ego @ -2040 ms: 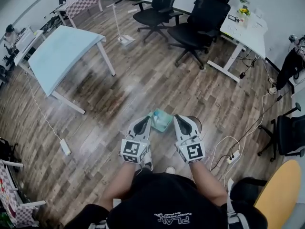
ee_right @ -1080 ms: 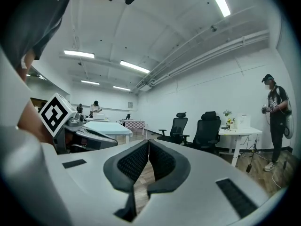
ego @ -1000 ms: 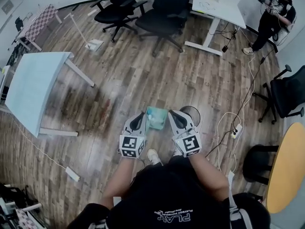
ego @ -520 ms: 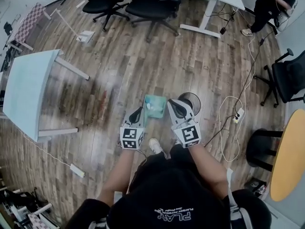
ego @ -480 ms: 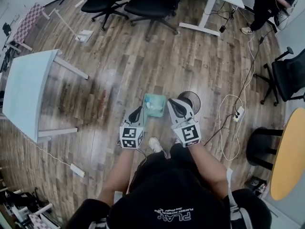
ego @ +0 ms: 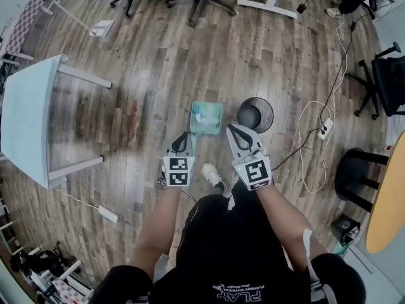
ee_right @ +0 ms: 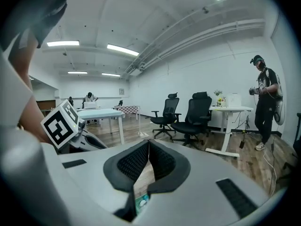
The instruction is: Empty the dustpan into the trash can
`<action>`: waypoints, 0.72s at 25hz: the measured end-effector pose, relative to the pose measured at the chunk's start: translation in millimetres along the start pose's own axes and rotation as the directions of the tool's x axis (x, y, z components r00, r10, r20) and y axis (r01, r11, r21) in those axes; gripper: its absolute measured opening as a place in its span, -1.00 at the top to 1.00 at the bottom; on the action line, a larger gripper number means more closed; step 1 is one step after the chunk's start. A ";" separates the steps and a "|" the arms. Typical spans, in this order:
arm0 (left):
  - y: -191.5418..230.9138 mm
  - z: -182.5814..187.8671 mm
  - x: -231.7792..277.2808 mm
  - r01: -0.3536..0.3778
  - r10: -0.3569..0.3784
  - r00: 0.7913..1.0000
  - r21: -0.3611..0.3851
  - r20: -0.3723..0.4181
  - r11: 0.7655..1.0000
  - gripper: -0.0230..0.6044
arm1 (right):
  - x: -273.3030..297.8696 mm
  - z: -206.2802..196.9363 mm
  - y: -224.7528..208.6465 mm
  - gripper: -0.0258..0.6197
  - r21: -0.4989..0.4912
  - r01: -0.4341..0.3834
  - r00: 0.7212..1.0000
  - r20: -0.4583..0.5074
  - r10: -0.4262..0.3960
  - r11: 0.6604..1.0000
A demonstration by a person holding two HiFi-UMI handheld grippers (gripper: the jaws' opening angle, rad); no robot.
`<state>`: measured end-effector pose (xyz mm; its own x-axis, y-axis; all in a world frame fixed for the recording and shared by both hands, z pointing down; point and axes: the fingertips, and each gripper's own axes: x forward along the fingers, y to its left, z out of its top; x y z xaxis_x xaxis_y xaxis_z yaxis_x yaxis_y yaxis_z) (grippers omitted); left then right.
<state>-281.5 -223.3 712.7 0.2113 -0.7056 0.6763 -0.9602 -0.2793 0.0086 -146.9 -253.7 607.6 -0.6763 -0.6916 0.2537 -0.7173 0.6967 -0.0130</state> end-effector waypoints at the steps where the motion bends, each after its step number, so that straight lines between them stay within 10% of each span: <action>1: -0.8 -5.8 2.1 0.004 -0.004 1.000 0.000 -0.017 1.000 0.84 | 0.6 -6.0 2.7 0.85 0.001 -0.003 1.000 -0.012 0.003 1.000; 18: -16.0 -74.4 51.0 0.123 -0.144 0.966 -0.111 -0.213 0.986 0.21 | 3.3 -63.7 16.4 0.85 0.041 -0.003 0.993 -0.116 0.008 0.999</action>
<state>-269.0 -206.3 801.9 0.3038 -0.5025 0.8094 -0.9412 -0.2901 0.1732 -150.2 -232.5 669.8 -0.6580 -0.6592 0.3639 -0.7214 0.6905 -0.0536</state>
